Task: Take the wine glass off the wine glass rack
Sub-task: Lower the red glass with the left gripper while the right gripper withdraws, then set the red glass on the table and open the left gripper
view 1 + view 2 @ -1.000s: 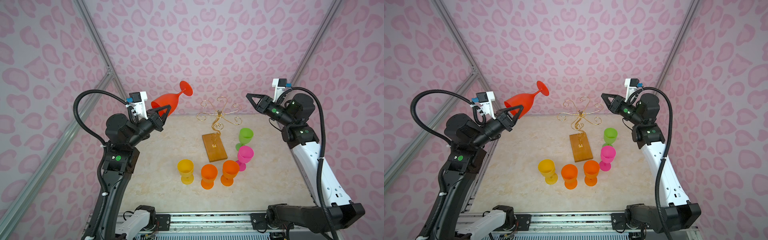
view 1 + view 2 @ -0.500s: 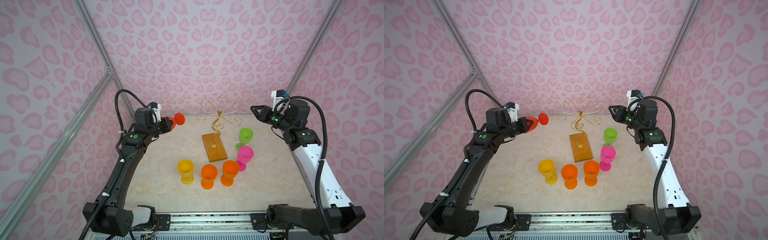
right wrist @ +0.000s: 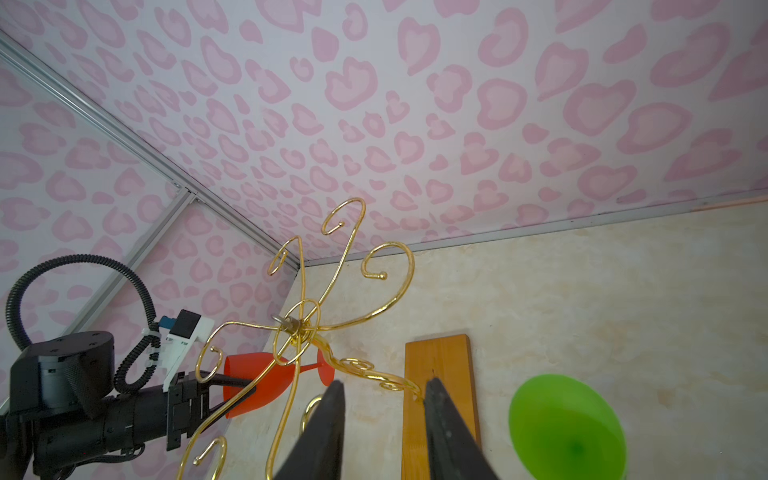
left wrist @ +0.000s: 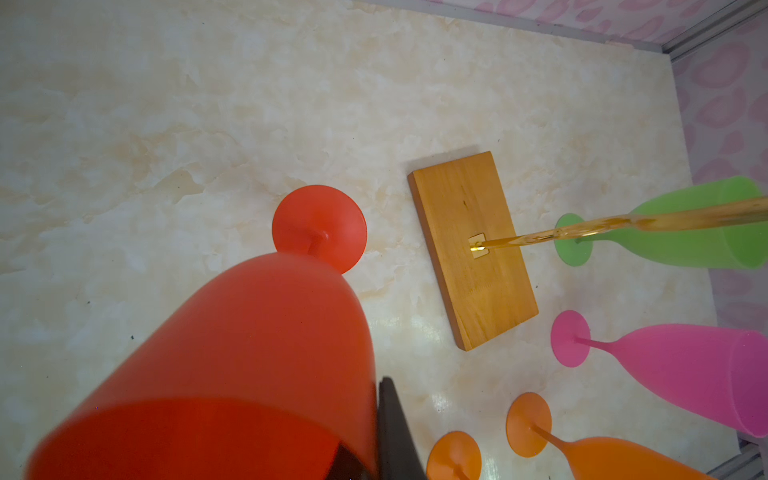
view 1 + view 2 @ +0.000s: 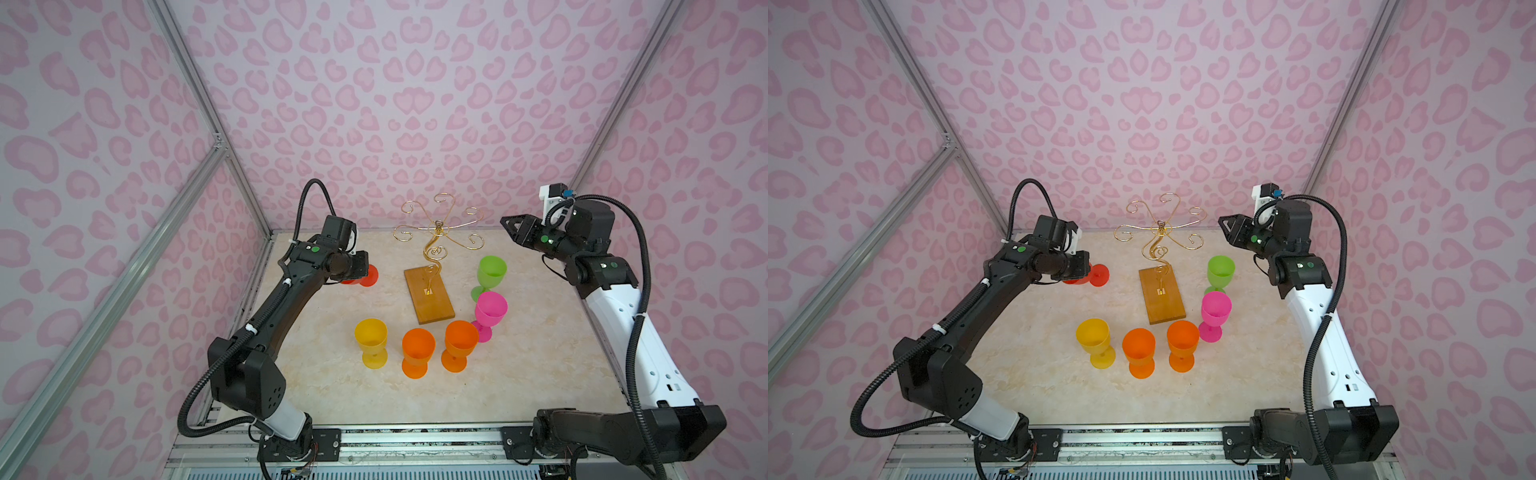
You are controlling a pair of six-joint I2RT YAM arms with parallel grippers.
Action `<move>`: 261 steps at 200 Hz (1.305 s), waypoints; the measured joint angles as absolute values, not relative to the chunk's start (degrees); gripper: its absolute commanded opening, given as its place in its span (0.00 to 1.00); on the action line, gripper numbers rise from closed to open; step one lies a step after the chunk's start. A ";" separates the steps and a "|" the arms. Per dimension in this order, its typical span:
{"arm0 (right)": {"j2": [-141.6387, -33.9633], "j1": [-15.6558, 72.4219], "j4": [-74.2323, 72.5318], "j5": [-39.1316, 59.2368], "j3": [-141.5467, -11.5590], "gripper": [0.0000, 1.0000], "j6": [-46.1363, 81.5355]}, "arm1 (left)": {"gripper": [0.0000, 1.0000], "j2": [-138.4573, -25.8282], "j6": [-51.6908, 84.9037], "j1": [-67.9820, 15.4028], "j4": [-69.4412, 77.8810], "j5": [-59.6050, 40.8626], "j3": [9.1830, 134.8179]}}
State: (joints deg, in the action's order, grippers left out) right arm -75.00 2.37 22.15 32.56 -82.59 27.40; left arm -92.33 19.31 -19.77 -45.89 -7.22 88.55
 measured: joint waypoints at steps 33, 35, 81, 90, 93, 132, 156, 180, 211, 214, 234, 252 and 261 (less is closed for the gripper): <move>-75.20 1.89 22.48 32.64 -81.80 0.33 27.22 | 0.02 -96.53 18.06 -22.13 -49.15 -6.00 91.39; -75.20 1.85 22.52 32.64 -81.78 0.33 27.22 | 0.02 -96.79 17.98 -22.28 -49.32 -5.96 91.64; -75.20 0.91 22.57 32.80 -80.64 0.33 26.76 | 0.04 -100.75 16.80 -23.90 -53.32 -4.08 94.87; -75.18 0.67 22.50 32.84 -80.20 0.33 26.76 | 0.05 -101.08 16.53 -24.01 -54.04 -3.81 94.98; -75.18 0.60 22.48 32.86 -80.09 0.33 26.76 | 0.05 -101.16 16.53 -24.01 -54.22 -3.66 94.98; -75.26 0.03 22.11 33.21 -78.96 0.33 26.81 | 0.07 -102.91 16.27 -24.45 -56.45 -2.96 95.15; -75.26 -0.14 21.98 33.28 -78.81 0.33 26.81 | 0.08 -103.90 16.10 -24.88 -57.32 -2.55 95.15; -75.26 -0.49 21.47 33.65 -78.26 0.33 26.81 | 0.09 -105.01 16.10 -25.12 -57.34 -2.55 95.92; -75.13 -0.95 21.06 34.13 -77.87 0.33 26.83 | 0.11 -106.39 16.08 -25.12 -57.36 -2.59 96.75; -75.11 -0.99 21.06 34.13 -77.87 0.33 26.83 | 0.11 -106.56 16.08 -25.12 -57.39 -2.59 96.77; -75.09 -1.21 20.99 34.52 -77.71 0.33 26.83 | 0.15 -107.37 16.08 -25.12 -58.22 -2.59 97.17; -75.09 -1.26 20.93 34.54 -77.67 0.33 26.85 | 0.19 -107.50 16.10 -25.12 -58.70 -2.59 97.36; -75.09 -1.26 20.93 34.54 -77.67 0.33 26.85 | 0.21 -107.50 16.12 -25.12 -58.74 -2.61 97.51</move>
